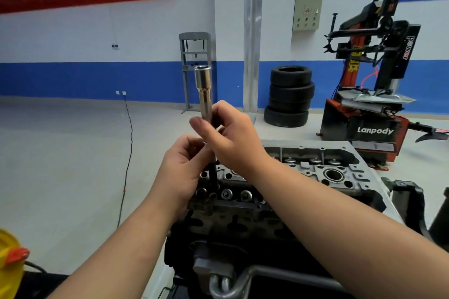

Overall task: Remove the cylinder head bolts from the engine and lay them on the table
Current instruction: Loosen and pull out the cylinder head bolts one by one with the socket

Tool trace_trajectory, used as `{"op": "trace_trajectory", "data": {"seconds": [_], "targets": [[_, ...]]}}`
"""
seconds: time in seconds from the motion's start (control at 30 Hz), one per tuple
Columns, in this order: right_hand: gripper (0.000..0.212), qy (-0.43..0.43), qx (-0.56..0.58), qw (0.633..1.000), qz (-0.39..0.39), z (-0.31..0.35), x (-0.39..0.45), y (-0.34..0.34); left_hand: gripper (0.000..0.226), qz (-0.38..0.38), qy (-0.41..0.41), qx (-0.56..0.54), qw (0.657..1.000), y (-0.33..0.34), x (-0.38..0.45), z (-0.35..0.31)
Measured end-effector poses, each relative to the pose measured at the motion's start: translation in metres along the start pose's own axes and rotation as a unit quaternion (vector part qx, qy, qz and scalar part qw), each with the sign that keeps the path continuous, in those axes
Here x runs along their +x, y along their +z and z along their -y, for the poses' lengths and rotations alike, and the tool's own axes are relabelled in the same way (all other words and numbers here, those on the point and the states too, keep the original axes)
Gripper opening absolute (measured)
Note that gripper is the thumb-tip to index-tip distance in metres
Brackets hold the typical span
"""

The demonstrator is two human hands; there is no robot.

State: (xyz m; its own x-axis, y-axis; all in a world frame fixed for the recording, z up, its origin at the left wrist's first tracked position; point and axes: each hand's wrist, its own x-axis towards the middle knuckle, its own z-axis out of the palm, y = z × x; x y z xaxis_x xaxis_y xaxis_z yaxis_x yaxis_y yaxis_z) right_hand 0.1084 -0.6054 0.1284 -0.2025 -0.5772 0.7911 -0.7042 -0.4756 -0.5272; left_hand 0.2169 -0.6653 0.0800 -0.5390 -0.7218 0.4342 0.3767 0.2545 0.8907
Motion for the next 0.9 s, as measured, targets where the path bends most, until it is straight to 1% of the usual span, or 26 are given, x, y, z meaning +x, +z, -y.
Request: {"op": "trace_trajectory", "data": {"seconds": [0.03,0.13,0.23,0.3,0.37,0.43,0.53,0.6,0.67,0.8,0.87,0.9], "targets": [[0.024,0.004,0.000,1.000,0.004,0.0000,0.0004,-0.0001,0.048,0.004,-0.008,-0.003,1.000,-0.0004,0.0008,0.0004],[0.031,0.014,-0.023,0.999,0.039,0.0000,0.0003,0.0001,0.043,0.048,-0.045,-0.019,0.998,-0.0060,0.0025,0.0011],[0.039,0.002,-0.030,0.998,0.047,-0.0001,-0.0008,0.0001,0.042,0.070,-0.046,-0.037,0.996,-0.0103,0.0024,0.0016],[0.036,-0.017,-0.028,0.999,0.032,-0.0001,-0.0012,-0.0005,0.038,0.062,-0.032,-0.037,0.997,-0.0097,0.0018,0.0019],[0.028,-0.027,-0.024,0.999,-0.002,0.0010,-0.0009,-0.0008,0.035,0.033,-0.014,-0.028,0.999,-0.0083,0.0019,0.0032],[0.022,-0.034,-0.028,0.999,-0.018,0.0009,0.0001,-0.0008,0.032,0.008,-0.008,-0.035,0.999,-0.0087,0.0026,0.0054],[0.023,-0.039,-0.060,0.997,-0.002,0.0003,-0.0005,0.0005,0.022,0.047,-0.012,-0.032,0.998,-0.0082,0.0014,0.0035],[0.026,-0.048,-0.072,0.996,0.001,0.0000,-0.0012,0.0009,0.032,0.064,-0.025,-0.042,0.997,-0.0087,0.0001,0.0005],[0.028,-0.052,-0.053,0.997,0.002,0.0004,-0.0014,0.0005,0.035,0.069,-0.030,-0.042,0.996,-0.0090,-0.0003,-0.0011],[0.027,-0.031,-0.014,0.999,-0.027,0.0022,-0.0012,0.0011,0.037,0.032,0.001,-0.011,0.999,-0.0048,-0.0011,0.0000],[0.025,-0.027,-0.015,0.998,-0.046,0.0016,-0.0008,0.0013,0.036,0.017,0.006,0.002,1.000,-0.0035,-0.0011,0.0011],[0.024,-0.027,-0.022,0.998,-0.043,0.0009,-0.0006,0.0012,0.035,0.020,0.003,0.010,1.000,-0.0033,-0.0008,0.0010]]}}
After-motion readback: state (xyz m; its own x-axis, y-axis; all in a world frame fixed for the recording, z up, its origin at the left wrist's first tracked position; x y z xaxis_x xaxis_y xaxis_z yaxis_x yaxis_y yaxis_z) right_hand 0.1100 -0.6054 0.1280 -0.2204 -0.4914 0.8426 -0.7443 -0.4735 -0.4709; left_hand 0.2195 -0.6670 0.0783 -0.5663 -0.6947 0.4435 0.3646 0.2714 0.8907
